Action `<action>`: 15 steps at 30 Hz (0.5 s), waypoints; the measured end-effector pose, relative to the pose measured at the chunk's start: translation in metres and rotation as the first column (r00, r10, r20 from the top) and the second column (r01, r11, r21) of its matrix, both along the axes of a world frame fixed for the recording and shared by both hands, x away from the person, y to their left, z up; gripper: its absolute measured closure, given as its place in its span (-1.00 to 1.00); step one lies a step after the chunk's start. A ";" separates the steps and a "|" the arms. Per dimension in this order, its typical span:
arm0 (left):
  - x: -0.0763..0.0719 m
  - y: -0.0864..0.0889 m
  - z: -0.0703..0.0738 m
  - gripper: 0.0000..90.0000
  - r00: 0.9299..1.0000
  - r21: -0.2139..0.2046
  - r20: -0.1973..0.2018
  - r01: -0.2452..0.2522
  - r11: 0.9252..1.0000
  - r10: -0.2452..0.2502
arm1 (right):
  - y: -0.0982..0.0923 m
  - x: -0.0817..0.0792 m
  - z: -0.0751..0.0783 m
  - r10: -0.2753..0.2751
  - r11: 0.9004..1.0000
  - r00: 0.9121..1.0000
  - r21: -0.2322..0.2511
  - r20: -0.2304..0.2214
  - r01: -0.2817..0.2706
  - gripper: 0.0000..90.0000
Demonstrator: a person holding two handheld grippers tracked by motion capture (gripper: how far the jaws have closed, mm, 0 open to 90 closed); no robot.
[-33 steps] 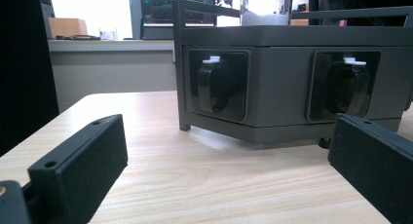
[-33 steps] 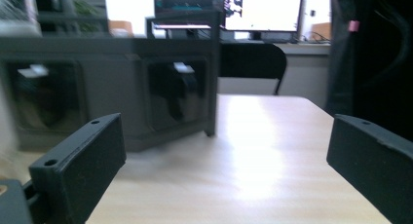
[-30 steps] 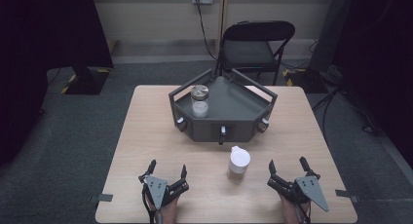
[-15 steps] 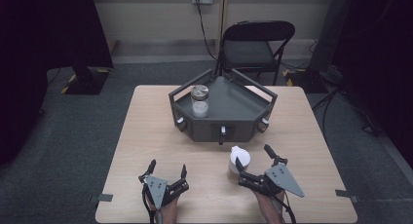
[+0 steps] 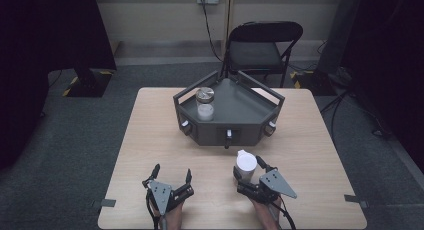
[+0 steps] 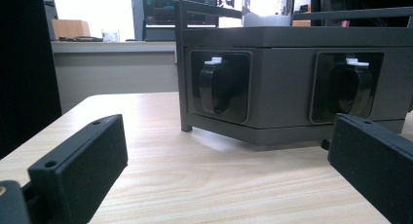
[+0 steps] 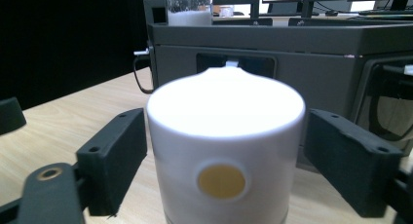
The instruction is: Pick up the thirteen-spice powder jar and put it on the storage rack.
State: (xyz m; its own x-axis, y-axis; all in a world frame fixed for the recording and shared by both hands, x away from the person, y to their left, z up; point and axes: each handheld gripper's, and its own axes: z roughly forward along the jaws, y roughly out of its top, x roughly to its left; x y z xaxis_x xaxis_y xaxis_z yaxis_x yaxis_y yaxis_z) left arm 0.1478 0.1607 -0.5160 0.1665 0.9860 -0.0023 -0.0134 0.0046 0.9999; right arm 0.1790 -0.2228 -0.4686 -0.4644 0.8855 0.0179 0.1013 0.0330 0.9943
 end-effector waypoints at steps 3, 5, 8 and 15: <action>0.000 0.000 0.000 -1.00 1.000 0.000 0.000 0.001 1.000 -0.001 | 0.000 -0.001 -0.002 -0.002 1.000 1.000 -0.006 -0.002 0.002 -0.58; 0.000 0.000 0.000 -1.00 1.000 0.000 0.001 0.001 1.000 -0.001 | 0.002 -0.003 -0.002 -0.009 1.000 1.000 -0.025 0.004 0.009 -0.52; 0.000 0.000 0.000 -1.00 1.000 -0.001 0.002 0.001 1.000 -0.001 | 0.002 -0.002 -0.001 -0.005 0.999 1.000 -0.039 0.004 0.005 -0.41; 0.000 0.000 0.000 -1.00 1.000 0.000 0.002 0.000 1.000 0.000 | 0.000 0.001 0.002 0.008 0.999 1.000 -0.035 -0.012 -0.008 -0.35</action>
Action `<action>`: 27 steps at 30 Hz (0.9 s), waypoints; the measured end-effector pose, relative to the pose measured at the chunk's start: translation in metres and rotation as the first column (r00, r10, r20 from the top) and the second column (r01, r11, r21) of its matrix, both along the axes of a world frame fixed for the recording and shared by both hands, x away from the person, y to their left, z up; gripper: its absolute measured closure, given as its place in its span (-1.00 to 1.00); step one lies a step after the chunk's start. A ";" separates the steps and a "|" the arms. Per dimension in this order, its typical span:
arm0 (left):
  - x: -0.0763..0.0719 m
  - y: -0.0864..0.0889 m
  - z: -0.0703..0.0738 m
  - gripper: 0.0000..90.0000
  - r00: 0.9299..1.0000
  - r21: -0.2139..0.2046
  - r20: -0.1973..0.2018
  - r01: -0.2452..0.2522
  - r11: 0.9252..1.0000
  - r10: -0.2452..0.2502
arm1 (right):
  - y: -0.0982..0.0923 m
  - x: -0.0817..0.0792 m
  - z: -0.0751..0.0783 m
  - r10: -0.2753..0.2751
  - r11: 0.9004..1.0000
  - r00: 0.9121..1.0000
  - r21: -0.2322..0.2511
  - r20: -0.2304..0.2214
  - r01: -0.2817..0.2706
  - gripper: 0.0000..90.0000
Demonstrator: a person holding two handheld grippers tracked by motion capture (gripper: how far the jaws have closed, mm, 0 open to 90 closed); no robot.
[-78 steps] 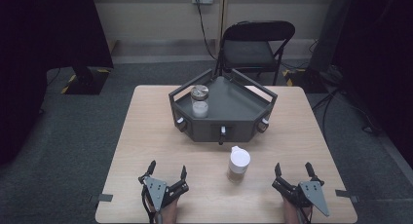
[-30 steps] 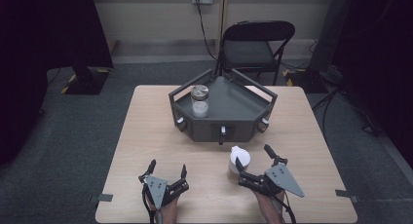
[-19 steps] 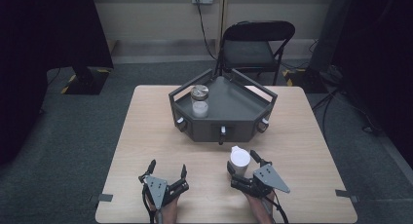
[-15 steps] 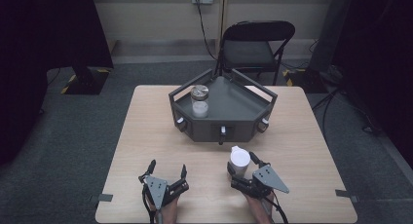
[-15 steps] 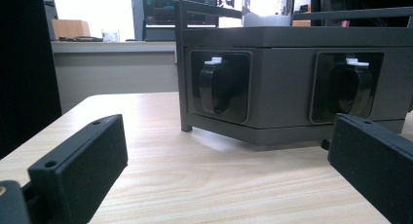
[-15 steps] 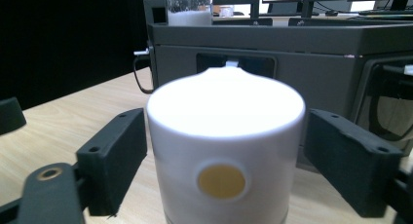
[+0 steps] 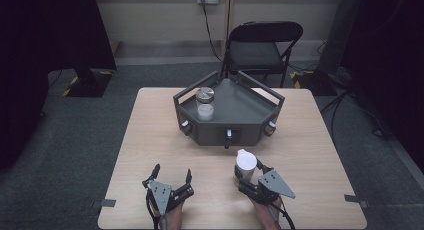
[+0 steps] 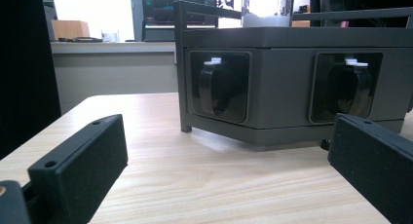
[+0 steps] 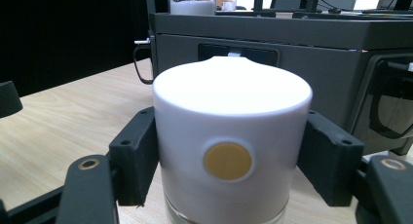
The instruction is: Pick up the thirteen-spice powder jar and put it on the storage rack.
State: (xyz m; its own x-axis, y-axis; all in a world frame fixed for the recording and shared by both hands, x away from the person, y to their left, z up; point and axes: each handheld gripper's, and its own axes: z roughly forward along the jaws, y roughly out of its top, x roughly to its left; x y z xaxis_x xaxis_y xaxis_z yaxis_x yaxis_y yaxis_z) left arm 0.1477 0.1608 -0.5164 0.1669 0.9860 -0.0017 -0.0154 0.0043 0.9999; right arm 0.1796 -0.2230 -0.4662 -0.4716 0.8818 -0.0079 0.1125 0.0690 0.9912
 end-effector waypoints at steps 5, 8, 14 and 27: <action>0.000 0.000 0.000 -1.00 1.000 0.001 0.000 0.000 1.000 0.000 | 0.000 0.000 -0.001 0.006 1.000 1.000 -0.018 0.016 -0.005 -0.35; 0.000 0.000 0.000 -1.00 1.000 0.001 0.000 0.000 1.000 0.000 | 0.000 0.000 0.000 0.009 1.000 1.000 -0.022 0.015 -0.009 -0.34; 0.000 0.000 0.000 -1.00 1.000 0.001 0.001 0.002 1.000 -0.002 | -0.002 0.002 0.003 0.017 1.000 1.000 -0.022 0.014 -0.017 -0.34; 0.000 0.000 0.000 -1.00 1.000 -0.002 0.001 0.001 1.000 -0.001 | -0.008 0.003 0.010 0.051 0.998 0.998 -0.024 0.029 -0.051 -0.34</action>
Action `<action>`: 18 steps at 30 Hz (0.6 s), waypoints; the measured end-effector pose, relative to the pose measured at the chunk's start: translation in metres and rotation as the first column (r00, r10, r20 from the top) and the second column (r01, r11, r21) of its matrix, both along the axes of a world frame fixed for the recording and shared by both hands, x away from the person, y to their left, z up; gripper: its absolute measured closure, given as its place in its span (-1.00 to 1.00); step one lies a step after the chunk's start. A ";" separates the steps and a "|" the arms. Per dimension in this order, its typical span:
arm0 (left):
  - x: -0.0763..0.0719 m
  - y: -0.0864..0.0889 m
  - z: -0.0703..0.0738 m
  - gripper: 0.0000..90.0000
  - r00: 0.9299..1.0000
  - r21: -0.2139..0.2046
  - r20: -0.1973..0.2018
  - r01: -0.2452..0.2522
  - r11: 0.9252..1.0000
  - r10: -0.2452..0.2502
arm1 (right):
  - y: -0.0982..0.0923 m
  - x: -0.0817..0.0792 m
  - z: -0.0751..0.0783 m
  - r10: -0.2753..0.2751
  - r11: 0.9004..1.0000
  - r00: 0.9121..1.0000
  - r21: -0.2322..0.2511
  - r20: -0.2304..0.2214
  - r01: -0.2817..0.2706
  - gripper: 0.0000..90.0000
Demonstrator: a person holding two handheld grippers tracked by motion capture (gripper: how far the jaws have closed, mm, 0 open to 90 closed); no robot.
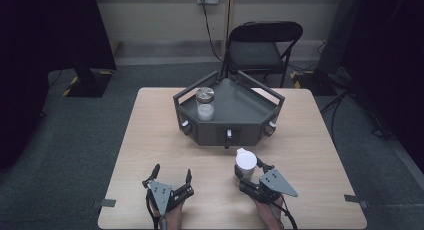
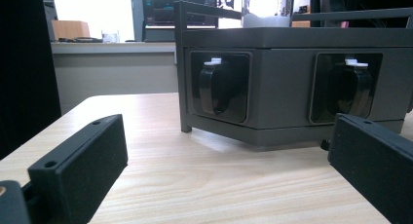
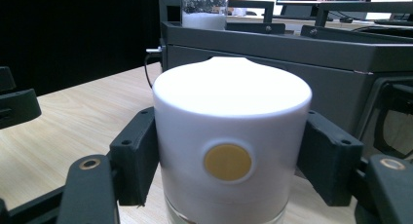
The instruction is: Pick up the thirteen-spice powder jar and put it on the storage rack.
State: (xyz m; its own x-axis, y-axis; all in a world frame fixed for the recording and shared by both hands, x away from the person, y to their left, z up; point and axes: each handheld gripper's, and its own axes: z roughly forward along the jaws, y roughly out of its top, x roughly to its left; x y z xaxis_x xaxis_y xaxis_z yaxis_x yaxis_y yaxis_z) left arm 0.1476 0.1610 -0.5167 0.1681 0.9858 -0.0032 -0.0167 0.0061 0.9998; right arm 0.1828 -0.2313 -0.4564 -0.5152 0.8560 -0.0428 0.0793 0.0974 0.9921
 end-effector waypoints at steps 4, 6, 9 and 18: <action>0.000 0.001 0.000 -1.00 1.000 0.000 0.000 0.004 1.000 -0.004 | 0.001 0.000 0.002 0.001 1.000 1.000 -0.003 -0.002 -0.001 -0.34; 0.000 0.001 0.000 -1.00 1.000 -0.001 0.000 0.004 1.000 -0.004 | 0.000 0.001 0.003 0.008 1.000 1.000 -0.003 -0.001 -0.008 -0.34; 0.000 0.000 0.000 -1.00 1.000 0.001 0.000 0.002 1.000 -0.002 | -0.002 0.002 0.004 0.023 1.000 1.000 -0.003 0.006 -0.023 -0.34; 0.000 0.000 0.000 -1.00 1.000 0.000 0.000 0.000 1.000 0.000 | -0.006 0.007 0.010 0.057 0.998 0.998 0.005 0.016 -0.057 -0.34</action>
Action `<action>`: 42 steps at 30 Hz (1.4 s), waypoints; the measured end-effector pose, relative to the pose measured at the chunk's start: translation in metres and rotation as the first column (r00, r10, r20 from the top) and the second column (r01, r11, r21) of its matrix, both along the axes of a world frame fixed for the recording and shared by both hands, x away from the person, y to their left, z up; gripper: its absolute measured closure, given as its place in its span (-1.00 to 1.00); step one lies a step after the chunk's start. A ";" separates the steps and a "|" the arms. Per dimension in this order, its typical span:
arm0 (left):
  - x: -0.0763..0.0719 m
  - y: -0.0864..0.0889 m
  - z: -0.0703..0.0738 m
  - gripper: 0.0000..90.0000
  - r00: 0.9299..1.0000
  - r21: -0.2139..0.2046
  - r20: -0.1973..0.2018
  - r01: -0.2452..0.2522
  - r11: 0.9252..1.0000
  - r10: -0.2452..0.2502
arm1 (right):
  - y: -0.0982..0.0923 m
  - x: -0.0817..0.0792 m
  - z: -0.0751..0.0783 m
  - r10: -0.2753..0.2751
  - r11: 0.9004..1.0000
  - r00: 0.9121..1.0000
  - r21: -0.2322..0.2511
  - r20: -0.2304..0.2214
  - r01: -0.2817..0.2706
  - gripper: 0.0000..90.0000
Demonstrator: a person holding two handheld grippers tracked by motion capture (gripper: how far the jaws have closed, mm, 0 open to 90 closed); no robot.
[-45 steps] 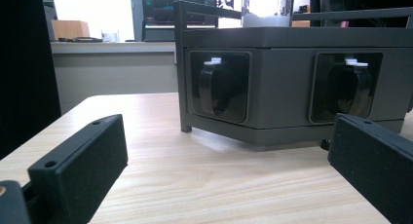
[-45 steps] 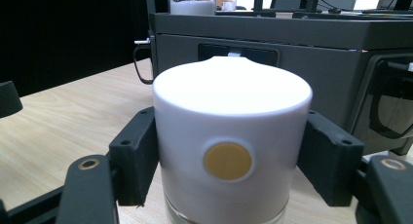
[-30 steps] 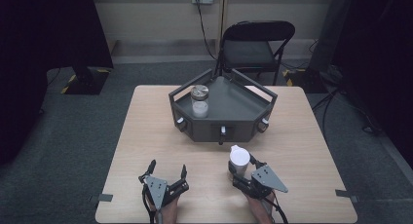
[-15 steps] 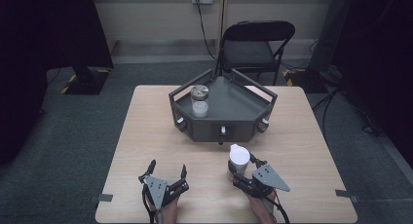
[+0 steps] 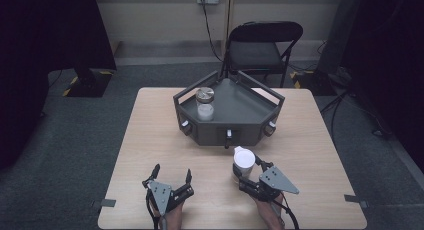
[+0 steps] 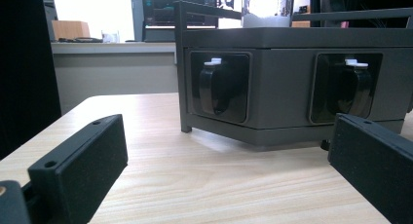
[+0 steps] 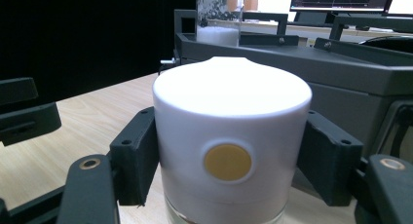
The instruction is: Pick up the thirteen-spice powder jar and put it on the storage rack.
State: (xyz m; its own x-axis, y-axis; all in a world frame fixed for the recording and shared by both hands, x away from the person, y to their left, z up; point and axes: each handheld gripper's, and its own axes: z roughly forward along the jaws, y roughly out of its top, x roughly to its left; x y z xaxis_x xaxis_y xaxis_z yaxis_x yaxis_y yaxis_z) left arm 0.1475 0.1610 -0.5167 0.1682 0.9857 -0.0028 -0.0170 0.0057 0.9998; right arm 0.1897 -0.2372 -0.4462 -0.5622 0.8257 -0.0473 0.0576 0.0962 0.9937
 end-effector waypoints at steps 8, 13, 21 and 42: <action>0.000 0.000 0.000 -1.00 1.000 -0.001 0.000 0.001 1.000 -0.001 | -0.006 0.008 0.016 0.014 1.000 1.000 0.019 0.010 -0.014 -0.34; 0.000 0.000 0.000 -1.00 1.000 0.000 0.000 0.000 1.000 0.000 | -0.008 0.014 0.025 0.023 0.999 0.999 0.033 0.026 -0.024 -0.34; -0.001 0.000 0.000 -1.00 1.000 -0.002 0.001 -0.002 1.000 0.002 | -0.006 0.032 0.046 0.020 0.999 0.999 0.040 0.050 -0.022 -0.34; -0.001 0.000 0.000 -1.00 1.000 -0.005 0.001 -0.003 1.000 0.003 | 0.019 0.079 0.097 -0.112 0.992 0.991 0.068 0.079 0.107 -0.34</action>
State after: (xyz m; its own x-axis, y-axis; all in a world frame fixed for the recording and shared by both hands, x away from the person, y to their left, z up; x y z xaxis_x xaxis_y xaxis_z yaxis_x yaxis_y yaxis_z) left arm 0.1465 0.1610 -0.5170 0.1652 0.9862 -0.0075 -0.0181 0.0107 0.9998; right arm 0.2683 -0.2179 -0.3488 -0.4643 0.8850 -0.0349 -0.0178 0.0300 0.9994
